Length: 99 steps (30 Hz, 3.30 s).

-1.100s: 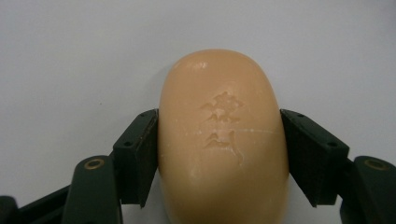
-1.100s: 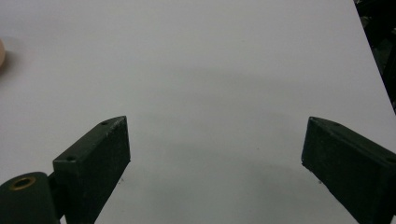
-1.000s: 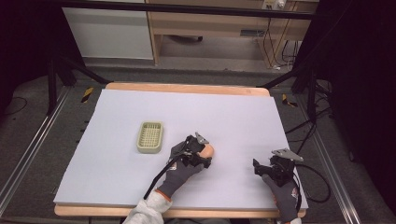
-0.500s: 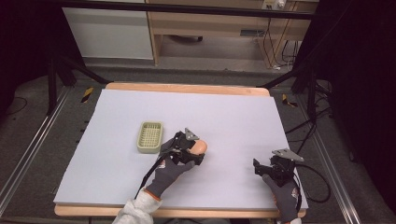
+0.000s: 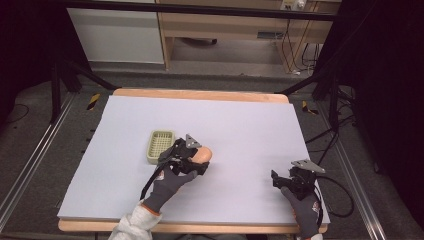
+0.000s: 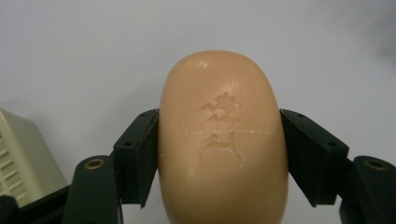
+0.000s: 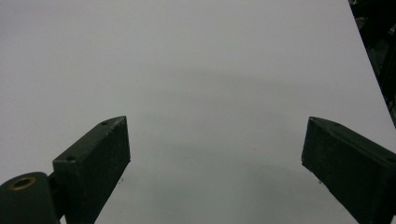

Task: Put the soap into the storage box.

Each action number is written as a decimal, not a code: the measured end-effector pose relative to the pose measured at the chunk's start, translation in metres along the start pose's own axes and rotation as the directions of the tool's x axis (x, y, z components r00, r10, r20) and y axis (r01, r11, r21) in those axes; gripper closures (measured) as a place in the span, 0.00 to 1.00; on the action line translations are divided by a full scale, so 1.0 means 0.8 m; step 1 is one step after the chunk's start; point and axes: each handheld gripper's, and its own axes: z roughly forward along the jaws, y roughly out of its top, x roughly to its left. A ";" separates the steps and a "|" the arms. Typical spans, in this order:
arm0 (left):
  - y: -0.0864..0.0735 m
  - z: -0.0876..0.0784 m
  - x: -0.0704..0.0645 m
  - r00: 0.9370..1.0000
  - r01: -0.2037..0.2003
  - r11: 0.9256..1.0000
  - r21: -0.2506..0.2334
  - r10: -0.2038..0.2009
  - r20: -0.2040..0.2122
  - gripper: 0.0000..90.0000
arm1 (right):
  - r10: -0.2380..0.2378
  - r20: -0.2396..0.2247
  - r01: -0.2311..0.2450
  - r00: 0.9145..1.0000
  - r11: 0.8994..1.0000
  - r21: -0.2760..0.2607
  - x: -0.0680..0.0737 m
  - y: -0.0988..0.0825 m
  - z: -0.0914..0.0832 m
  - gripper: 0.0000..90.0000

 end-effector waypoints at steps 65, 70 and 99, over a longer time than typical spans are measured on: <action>-0.032 -0.033 0.142 0.952 0.228 0.972 -0.052 -0.234 -0.195 0.36 | -0.011 -0.002 0.011 1.000 1.000 0.003 0.003 0.001 0.001 0.09; -0.031 -0.026 0.145 0.951 0.226 0.973 -0.040 -0.229 -0.205 0.36 | -0.011 -0.001 0.011 1.000 1.000 0.004 0.004 0.001 0.002 0.09; -0.047 0.007 0.152 0.943 0.248 0.969 0.005 -0.241 -0.228 0.36 | -0.017 0.000 0.017 1.000 1.000 0.006 0.003 0.000 0.002 0.09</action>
